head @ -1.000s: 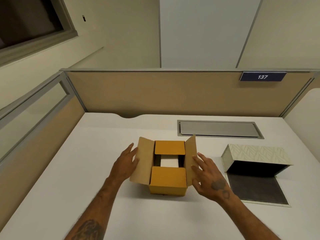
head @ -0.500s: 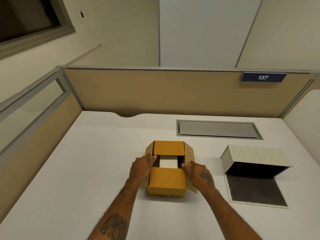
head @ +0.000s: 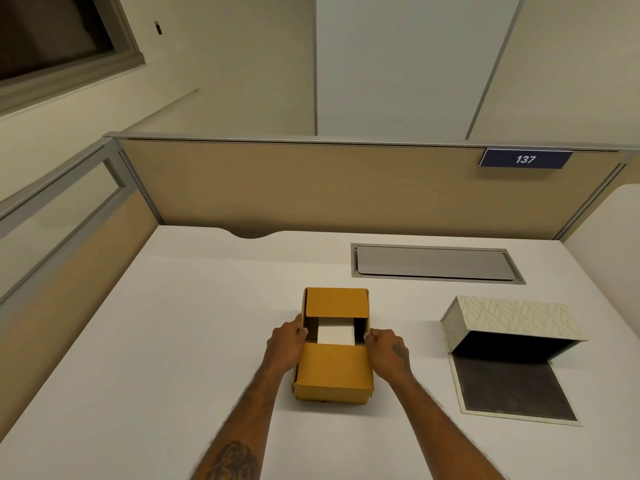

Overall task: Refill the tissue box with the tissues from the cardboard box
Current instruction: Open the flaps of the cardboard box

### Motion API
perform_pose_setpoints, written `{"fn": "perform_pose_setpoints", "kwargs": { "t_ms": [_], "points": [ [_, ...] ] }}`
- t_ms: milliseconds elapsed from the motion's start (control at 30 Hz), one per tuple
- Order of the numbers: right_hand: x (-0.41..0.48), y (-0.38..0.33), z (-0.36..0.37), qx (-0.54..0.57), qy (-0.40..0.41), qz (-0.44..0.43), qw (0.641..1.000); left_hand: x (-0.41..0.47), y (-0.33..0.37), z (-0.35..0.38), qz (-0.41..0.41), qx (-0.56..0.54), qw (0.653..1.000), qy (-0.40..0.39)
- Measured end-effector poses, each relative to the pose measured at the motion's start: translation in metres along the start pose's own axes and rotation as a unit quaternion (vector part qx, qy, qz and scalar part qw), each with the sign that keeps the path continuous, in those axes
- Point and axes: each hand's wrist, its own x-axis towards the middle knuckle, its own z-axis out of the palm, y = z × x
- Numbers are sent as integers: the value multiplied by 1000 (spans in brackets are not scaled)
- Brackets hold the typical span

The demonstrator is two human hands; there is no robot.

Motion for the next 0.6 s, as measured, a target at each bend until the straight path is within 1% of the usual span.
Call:
{"fn": "perform_pose_setpoints", "kwargs": {
  "t_ms": [100,167,233,267,333,400,467,533,600],
  "points": [
    [1,3,-2,4,-5,-11,1000,-3,-1,-1,5,-15,1000,-5],
    [5,6,-5,-8,-7,-10,1000,-6,-2,-4,11,-52,999,-10],
    [8,6,-9,-56,0,-11,998,-9,-5,-7,-8,-91,996,-12],
    [9,5,-11,-100,15,-31,994,-11,-7,-10,-15,-95,995,-9],
    [14,5,-13,-187,66,-99,975,-16,-10,-15,0,-67,998,12],
    [22,3,-13,-243,105,-177,948,-22,-14,-18,39,-6,999,26],
    [31,-2,-12,-284,96,-225,927,-30,-14,-17,74,41,996,2],
    [39,-10,-9,-333,68,-251,906,-34,-11,-14,90,67,993,-39],
    [45,-16,-6,-372,40,-268,888,-37,-5,-11,105,115,986,-65]
  ]
}}
